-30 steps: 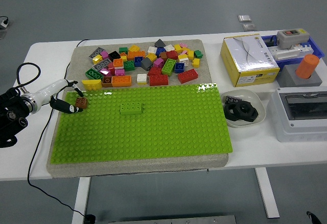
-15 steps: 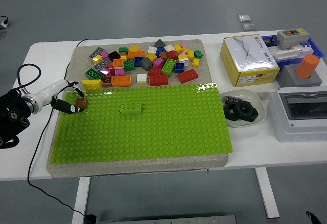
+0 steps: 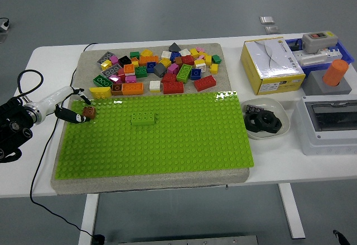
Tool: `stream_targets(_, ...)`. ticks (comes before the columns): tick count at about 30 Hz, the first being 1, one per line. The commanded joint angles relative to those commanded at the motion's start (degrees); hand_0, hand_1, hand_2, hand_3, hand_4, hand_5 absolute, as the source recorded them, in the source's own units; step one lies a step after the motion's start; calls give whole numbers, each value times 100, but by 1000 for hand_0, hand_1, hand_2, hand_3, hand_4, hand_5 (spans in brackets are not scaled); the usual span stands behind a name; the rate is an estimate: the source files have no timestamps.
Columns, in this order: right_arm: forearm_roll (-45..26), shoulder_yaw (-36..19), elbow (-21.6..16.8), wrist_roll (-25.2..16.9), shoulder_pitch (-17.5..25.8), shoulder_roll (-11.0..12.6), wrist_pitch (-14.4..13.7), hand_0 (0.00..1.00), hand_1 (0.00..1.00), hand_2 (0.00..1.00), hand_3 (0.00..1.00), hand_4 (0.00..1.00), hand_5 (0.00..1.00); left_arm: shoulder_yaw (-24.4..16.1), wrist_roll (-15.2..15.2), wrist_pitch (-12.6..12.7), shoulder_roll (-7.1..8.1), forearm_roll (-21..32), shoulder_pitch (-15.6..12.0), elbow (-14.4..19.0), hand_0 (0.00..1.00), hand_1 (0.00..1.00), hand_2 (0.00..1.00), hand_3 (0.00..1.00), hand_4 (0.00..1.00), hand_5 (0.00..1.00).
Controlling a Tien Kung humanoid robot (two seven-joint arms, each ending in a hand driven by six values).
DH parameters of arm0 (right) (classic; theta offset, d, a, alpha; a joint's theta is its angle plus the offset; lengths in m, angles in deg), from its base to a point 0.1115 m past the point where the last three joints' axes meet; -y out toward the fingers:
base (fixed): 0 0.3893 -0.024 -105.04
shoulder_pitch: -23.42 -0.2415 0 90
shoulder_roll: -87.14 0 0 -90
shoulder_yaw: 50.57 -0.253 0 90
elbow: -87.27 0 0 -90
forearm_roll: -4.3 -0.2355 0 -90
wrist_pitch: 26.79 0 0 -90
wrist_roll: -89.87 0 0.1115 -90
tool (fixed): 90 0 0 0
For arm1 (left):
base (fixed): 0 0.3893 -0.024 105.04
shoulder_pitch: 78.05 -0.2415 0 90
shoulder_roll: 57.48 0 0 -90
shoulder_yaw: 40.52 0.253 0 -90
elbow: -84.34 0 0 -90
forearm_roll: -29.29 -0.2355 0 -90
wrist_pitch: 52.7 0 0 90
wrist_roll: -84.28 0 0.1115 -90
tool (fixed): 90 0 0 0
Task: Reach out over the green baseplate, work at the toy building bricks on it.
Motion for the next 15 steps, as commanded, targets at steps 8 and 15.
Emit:
stream_targets(8,-68,61,-3,-44,-11,-3,-1,679,666,709,785,897,953,11,19,35,-18,49,-23,-62,989,998,957,588,838,2)
stream_targets(15,-116,103,-3,-77,-21,9,0,678,666,711,785,898,952,15,27,68,-45,87,-40,-92,988,998,952,594,818,2)
